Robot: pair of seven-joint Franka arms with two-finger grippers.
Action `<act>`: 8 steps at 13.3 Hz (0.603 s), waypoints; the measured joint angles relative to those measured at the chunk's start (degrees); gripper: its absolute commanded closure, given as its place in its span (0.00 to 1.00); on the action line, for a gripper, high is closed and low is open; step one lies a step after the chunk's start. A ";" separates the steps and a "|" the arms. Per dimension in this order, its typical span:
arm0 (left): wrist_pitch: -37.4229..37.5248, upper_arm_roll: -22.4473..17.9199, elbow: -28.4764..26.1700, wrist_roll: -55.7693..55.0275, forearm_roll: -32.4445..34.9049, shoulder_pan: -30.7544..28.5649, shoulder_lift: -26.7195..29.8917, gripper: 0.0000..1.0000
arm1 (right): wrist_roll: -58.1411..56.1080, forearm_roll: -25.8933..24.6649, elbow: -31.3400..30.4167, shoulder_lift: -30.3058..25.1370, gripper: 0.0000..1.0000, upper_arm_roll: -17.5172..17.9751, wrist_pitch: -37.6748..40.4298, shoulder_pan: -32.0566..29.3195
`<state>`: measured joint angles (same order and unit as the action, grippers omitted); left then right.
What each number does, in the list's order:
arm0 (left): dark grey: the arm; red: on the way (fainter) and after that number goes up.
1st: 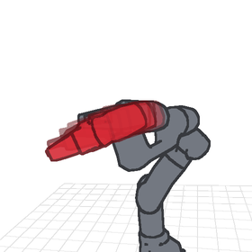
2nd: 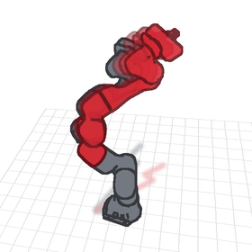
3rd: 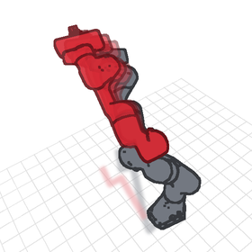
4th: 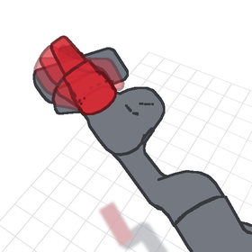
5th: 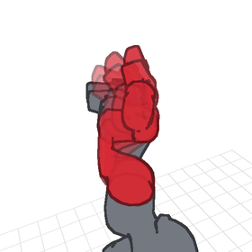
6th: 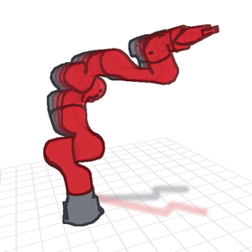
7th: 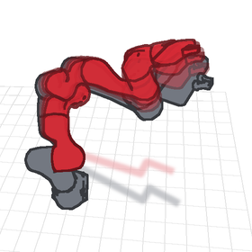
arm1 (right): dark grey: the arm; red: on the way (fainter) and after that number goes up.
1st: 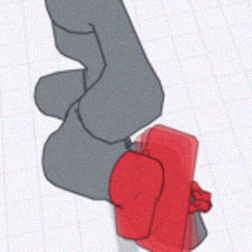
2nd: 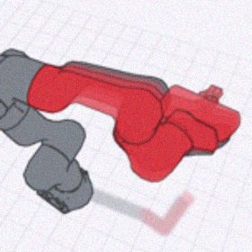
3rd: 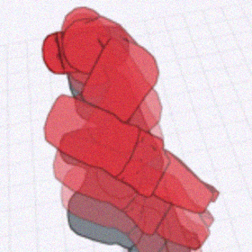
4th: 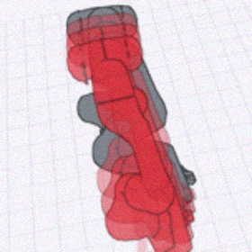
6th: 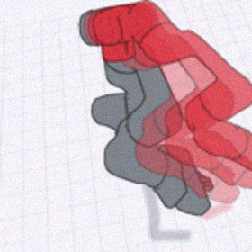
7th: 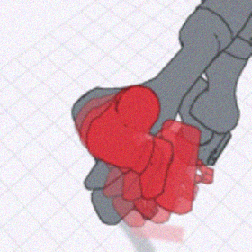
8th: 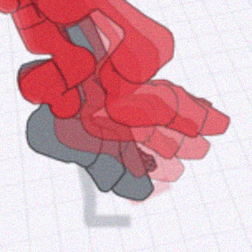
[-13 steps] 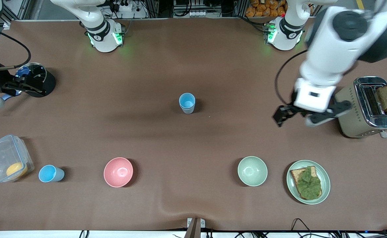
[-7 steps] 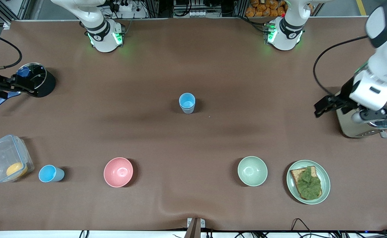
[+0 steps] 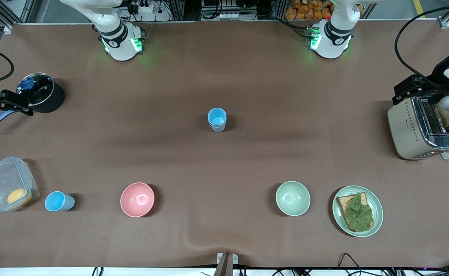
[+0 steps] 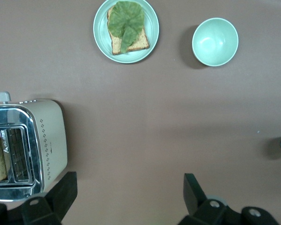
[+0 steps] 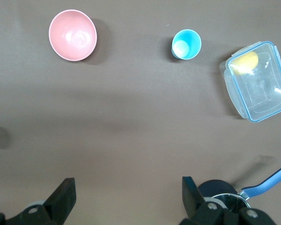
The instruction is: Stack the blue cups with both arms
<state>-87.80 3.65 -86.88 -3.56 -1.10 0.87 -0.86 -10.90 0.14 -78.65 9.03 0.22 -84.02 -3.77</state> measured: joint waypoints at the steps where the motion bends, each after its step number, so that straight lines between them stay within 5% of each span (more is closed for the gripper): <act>1: 0.63 0.12 0.05 -1.40 -0.05 0.28 0.29 0.00 | 0.00 0.02 0.00 0.03 0.00 0.07 0.00 0.00; 8: 1.11 0.35 0.06 -3.59 -0.06 1.22 0.81 0.00 | 0.00 0.17 0.01 0.03 0.00 0.72 0.28 0.03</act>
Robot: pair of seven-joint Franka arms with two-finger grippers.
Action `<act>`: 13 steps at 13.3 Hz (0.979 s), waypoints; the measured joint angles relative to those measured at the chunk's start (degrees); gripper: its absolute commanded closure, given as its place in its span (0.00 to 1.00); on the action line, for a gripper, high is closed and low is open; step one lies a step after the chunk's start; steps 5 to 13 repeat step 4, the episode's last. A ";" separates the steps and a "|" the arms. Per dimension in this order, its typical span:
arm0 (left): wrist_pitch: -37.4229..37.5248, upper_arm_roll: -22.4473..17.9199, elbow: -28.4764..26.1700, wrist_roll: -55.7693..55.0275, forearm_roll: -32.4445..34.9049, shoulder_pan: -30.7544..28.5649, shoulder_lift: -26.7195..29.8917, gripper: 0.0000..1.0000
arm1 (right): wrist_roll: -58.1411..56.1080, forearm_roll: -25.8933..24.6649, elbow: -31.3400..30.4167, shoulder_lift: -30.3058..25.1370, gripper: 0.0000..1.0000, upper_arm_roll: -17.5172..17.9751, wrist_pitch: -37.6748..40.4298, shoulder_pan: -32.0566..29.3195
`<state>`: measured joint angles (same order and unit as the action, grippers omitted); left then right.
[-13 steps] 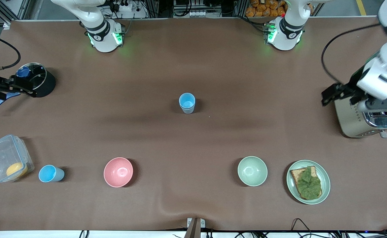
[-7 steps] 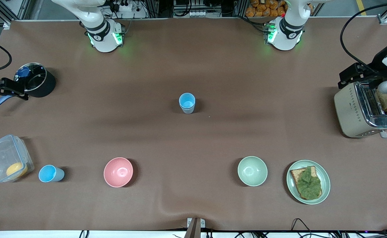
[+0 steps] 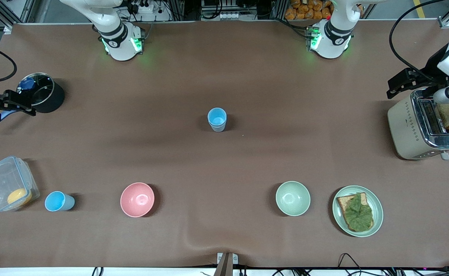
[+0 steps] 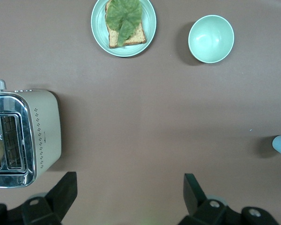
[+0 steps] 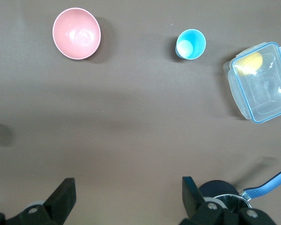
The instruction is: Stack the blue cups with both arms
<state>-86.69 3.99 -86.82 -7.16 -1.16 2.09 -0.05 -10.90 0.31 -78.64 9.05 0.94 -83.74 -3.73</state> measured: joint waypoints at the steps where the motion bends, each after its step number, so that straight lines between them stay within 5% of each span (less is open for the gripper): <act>1: 0.00 -0.03 0.00 -0.05 0.00 -0.01 0.00 0.00 | 0.00 0.15 0.00 0.00 0.00 0.06 0.00 0.00; 13: 0.07 -0.14 0.00 -0.09 0.00 -0.14 0.00 0.00 | -0.04 0.29 0.00 0.00 0.00 0.26 0.00 0.03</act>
